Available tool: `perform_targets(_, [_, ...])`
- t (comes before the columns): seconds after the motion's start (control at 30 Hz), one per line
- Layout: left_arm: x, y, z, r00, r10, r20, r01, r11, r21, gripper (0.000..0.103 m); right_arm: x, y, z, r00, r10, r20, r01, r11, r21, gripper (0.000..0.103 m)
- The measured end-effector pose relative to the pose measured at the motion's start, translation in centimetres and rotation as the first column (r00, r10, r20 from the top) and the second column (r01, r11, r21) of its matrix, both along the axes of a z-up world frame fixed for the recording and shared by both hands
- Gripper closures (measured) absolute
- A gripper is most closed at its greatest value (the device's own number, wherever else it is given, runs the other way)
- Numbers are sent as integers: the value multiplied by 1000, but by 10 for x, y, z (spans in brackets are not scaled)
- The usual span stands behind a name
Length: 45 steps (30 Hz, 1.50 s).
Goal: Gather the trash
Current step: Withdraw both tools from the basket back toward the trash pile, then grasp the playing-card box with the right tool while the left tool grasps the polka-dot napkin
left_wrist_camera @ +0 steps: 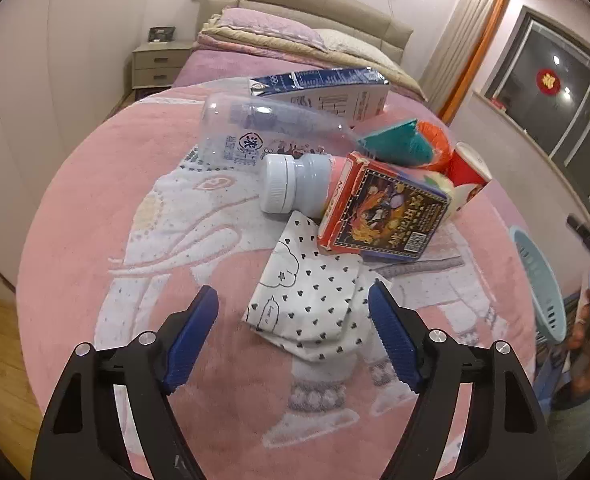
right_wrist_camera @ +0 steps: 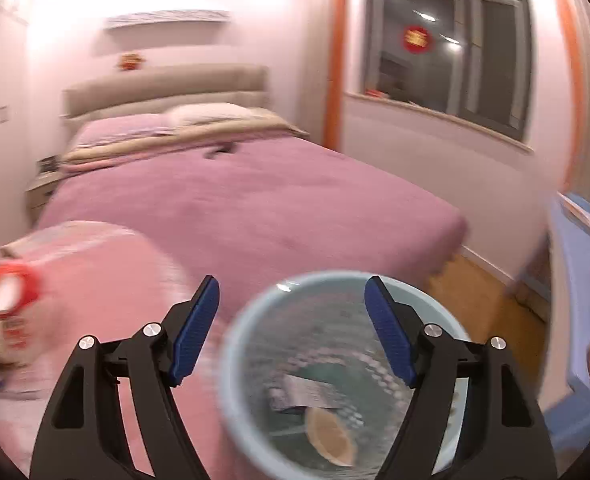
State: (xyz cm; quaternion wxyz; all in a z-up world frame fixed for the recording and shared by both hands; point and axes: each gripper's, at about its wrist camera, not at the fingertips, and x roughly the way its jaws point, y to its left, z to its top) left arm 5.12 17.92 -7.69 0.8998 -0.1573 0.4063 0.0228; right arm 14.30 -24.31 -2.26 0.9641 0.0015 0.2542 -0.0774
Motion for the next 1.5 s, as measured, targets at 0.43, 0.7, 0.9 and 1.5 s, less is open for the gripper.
perform_targets(0.43, [19, -4, -5, 999, 0, -55, 5, 996, 90, 37, -22, 181, 9, 705, 700, -116, -685, 714, 145, 36])
perform_targets(0.7, [14, -13, -5, 998, -17, -66, 27, 988, 150, 51, 0, 233, -5, 583, 791, -186, -750, 612, 250, 50])
perform_targets(0.9, [8, -21, -4, 997, -20, -73, 33, 982, 184, 79, 16, 245, -25, 519, 813, -263, -759, 580, 295, 61])
perform_targets(1.5, [-28, -7, 11, 1000, 5, -27, -2, 995, 101, 96, -17, 261, -49, 438, 837, -330, -793, 532, 297, 61])
